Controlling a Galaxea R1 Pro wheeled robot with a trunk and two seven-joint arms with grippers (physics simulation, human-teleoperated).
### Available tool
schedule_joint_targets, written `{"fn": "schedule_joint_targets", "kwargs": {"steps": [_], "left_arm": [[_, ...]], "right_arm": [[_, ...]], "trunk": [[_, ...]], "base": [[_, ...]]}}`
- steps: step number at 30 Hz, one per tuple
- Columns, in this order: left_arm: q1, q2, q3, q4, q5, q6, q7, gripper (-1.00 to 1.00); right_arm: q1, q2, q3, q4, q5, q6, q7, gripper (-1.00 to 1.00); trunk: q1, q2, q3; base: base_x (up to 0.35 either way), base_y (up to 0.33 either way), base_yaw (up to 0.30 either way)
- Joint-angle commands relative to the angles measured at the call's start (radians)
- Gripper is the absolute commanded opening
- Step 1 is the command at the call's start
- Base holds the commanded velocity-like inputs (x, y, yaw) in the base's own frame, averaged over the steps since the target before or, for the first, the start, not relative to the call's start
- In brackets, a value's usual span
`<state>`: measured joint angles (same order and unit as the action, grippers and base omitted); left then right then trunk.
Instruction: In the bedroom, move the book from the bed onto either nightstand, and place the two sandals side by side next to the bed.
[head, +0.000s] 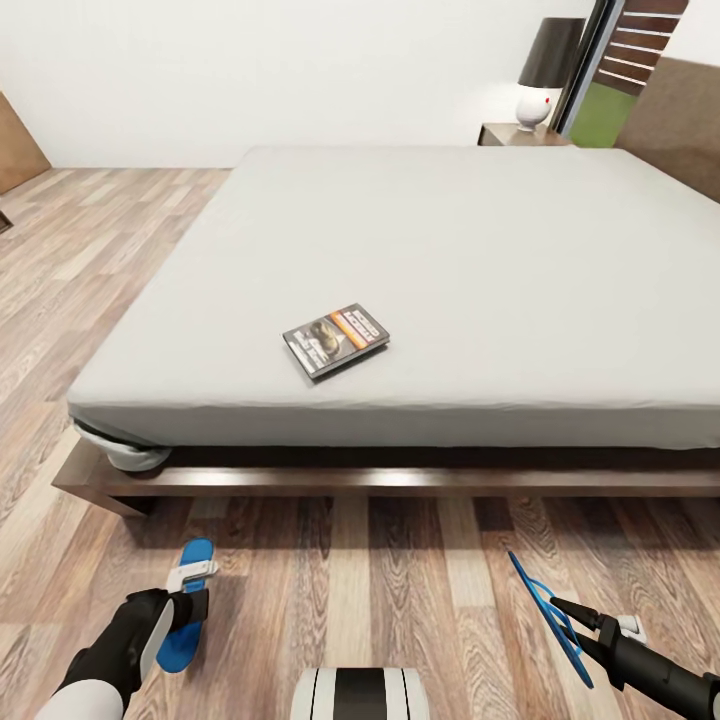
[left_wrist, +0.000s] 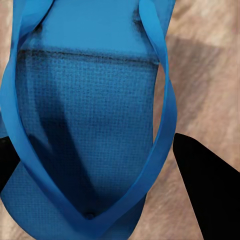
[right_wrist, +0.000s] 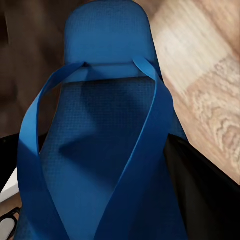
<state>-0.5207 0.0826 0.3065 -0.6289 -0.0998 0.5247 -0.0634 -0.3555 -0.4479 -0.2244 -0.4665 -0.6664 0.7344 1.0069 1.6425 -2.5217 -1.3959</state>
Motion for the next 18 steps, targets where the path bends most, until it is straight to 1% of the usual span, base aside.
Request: {"fn": "schedule_joint_targets", "kwargs": {"steps": [1, 7, 8, 10, 11, 14, 18], "left_arm": [[-0.001, -0.001, 0.004, -0.002, -0.011, 0.004, -0.006, -1.00], [-0.001, -0.001, 0.003, -0.002, -0.011, 0.002, -0.005, -1.00], [0.000, -0.001, 0.003, -0.002, -0.012, -0.014, -0.004, -1.00], [-0.001, -0.001, 0.002, 0.000, -0.014, -0.081, -0.002, -1.00], [-0.001, -0.001, 0.001, 0.002, -0.014, -0.100, -0.002, -1.00], [-0.001, -0.001, 0.000, 0.004, -0.015, -0.116, 0.000, -1.00], [-0.001, -0.001, 0.000, 0.005, -0.015, -0.118, 0.002, -1.00]], "right_arm": [[0.000, 0.000, -0.001, 0.000, -0.002, 0.006, 0.000, -1.00], [0.000, 0.000, -0.002, 0.000, -0.002, 0.005, -0.001, -1.00], [0.000, 0.000, -0.002, 0.000, -0.002, 0.005, 0.000, -1.00], [0.000, 0.000, -0.001, 0.000, -0.002, 0.005, 0.000, -1.00], [0.000, 0.000, -0.002, 0.000, -0.002, 0.005, 0.000, -1.00], [0.000, 0.000, -0.002, 0.000, -0.002, 0.005, 0.000, -1.00], [0.000, 0.000, -0.001, 0.000, -0.002, 0.005, -0.001, -1.00]], "trunk": [[0.000, 0.000, -0.001], [0.000, 0.000, -0.001], [0.000, 0.000, -0.001], [0.000, 0.000, -0.001], [0.000, 0.000, -0.001], [0.000, 0.000, -0.001], [0.002, -0.001, -0.016]], "base": [[0.005, 0.004, 0.000], [0.001, 0.001, 0.000], [0.000, 0.000, 0.000], [0.000, 0.000, 0.000], [0.000, 0.000, 0.000], [0.000, 0.000, 0.000], [0.000, 0.000, 0.000]]}}
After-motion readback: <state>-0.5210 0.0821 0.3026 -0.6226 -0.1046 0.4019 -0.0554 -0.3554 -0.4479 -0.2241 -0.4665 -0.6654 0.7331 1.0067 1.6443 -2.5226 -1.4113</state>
